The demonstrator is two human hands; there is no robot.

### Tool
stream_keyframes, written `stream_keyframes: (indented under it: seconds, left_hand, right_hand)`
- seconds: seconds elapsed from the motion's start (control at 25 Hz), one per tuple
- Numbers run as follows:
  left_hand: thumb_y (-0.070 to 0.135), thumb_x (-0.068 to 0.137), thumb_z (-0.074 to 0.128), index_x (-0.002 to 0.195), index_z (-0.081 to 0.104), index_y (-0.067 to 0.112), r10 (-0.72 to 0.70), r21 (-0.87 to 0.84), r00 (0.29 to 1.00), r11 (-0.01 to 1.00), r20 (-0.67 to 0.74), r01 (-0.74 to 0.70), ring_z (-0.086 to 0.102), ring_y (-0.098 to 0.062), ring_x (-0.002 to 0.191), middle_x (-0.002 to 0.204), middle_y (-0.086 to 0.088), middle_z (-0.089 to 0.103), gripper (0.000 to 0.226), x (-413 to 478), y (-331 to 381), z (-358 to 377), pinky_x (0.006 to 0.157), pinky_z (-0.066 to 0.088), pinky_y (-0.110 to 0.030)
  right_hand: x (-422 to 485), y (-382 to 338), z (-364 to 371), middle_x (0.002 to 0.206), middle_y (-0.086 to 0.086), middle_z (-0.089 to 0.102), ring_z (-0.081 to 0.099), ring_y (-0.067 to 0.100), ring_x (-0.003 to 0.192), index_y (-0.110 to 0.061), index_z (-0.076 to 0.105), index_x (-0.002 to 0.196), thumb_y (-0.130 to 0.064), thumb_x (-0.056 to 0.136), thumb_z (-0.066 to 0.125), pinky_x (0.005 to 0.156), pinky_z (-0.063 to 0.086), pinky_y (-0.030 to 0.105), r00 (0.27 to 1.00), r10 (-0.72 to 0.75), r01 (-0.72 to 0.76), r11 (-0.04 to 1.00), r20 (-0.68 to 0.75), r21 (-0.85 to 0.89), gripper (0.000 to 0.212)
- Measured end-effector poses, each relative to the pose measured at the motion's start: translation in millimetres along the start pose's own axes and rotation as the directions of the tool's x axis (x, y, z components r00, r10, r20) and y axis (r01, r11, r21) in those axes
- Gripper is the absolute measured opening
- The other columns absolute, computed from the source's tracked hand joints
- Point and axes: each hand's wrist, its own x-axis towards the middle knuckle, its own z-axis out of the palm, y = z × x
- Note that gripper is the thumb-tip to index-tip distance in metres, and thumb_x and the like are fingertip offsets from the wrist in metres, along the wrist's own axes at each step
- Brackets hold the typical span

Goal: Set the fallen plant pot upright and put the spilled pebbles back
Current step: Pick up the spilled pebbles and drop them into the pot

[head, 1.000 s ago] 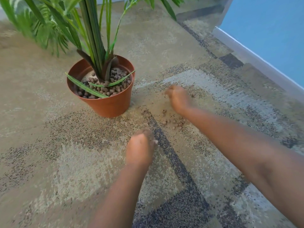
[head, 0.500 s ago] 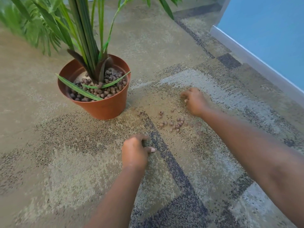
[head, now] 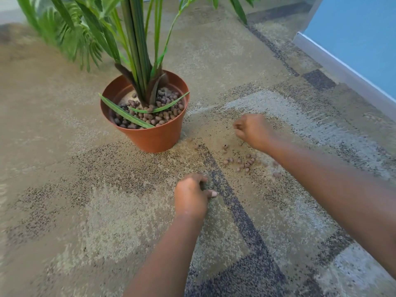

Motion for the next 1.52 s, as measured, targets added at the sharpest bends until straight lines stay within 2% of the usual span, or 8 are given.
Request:
stream_keyframes:
  seconds: [0.24,0.44,0.68,0.88,1.04,1.2,1.36,1.52]
  left_hand:
    - [0.018,0.069,0.083,0.107,0.071,0.015,0.021,0.033,0.999,0.999,-0.035,-0.020,0.055,-0.005,0.086,0.110,0.003,0.069,0.040,-3,0,2,0.080,0.045,-0.016]
    - [0.016,0.071,0.083,0.105,0.072,0.014,0.051,0.045,0.998,0.998,-0.025,-0.050,0.052,-0.004,0.088,0.114,0.001,0.068,0.036,-2,-1,7,0.082,0.041,-0.012]
    - [0.020,0.073,0.081,0.110,0.071,0.014,0.086,0.081,0.996,0.993,-0.016,-0.085,0.059,-0.009,0.094,0.114,0.000,0.069,0.039,-12,0,11,0.087,0.040,-0.014]
    - [0.017,0.069,0.083,0.105,0.074,0.011,0.122,0.091,0.991,0.989,-0.053,-0.117,0.063,-0.019,0.099,0.109,-0.003,0.071,0.038,-4,-4,5,0.093,0.048,-0.027]
    - [0.014,0.067,0.086,0.096,0.074,0.012,0.068,0.090,0.998,0.994,-0.011,-0.066,0.058,-0.010,0.079,0.091,0.003,0.068,0.031,-1,0,-1,0.073,0.045,-0.019]
    - [0.014,0.064,0.089,0.082,0.070,0.016,-0.024,0.113,0.996,0.993,0.081,0.014,0.059,-0.006,0.063,0.074,0.007,0.064,0.026,7,14,-12,0.064,0.056,-0.025]
    - [0.012,0.068,0.085,0.094,0.068,0.020,-0.029,0.128,0.989,0.992,0.143,0.011,0.053,0.007,0.060,0.079,0.009,0.063,0.032,-1,13,-11,0.045,0.043,-0.006]
    - [0.006,0.078,0.076,0.114,0.064,0.015,-0.018,0.107,0.993,0.994,0.115,0.005,0.060,0.001,0.070,0.097,0.007,0.062,0.039,-11,10,-3,0.061,0.056,-0.016]
  right_hand:
    - [14,-115,30,0.110,0.006,0.068,0.067,0.018,0.097,-0.011,0.069,0.112,-0.012,0.090,0.064,0.093,0.054,0.030,0.981,-0.177,0.151,0.952,0.078,0.268,0.023]
    - [9,-112,40,0.102,0.009,0.064,0.064,0.010,0.069,0.001,0.064,0.105,-0.006,0.097,0.046,0.050,0.050,0.016,0.957,-0.175,0.158,0.983,0.233,0.093,0.022]
    - [-38,-87,44,0.124,0.013,0.061,0.055,0.025,0.116,-0.002,0.065,0.114,-0.008,0.092,0.058,0.099,0.050,0.032,0.950,-0.279,0.301,0.939,0.142,-0.165,0.024]
    - [-74,-75,46,0.127,0.018,0.052,0.050,0.027,0.114,0.000,0.054,0.128,-0.002,0.092,0.058,0.093,0.052,0.038,0.938,-0.314,0.338,0.924,0.147,-0.178,0.036]
    - [-70,-76,44,0.136,0.020,0.051,0.047,0.031,0.124,-0.002,0.051,0.135,0.000,0.092,0.055,0.104,0.046,0.039,0.938,-0.309,0.336,0.924,0.158,-0.185,0.043]
    - [-50,-78,40,0.117,0.023,0.062,0.064,0.028,0.097,0.005,0.065,0.106,-0.007,0.095,0.052,0.082,0.058,0.033,0.933,-0.285,0.321,0.934,0.218,-0.154,0.020]
    - [-34,-76,21,0.084,0.006,0.065,0.060,0.009,0.055,-0.007,0.066,0.086,-0.018,0.098,0.050,0.050,0.054,0.019,0.987,-0.100,0.103,0.995,0.125,-0.017,0.024]
    - [-1,-71,5,0.082,0.002,0.065,0.057,0.006,0.059,-0.008,0.067,0.088,-0.016,0.094,0.058,0.050,0.045,0.015,0.998,0.052,-0.056,0.991,0.034,0.120,0.014]
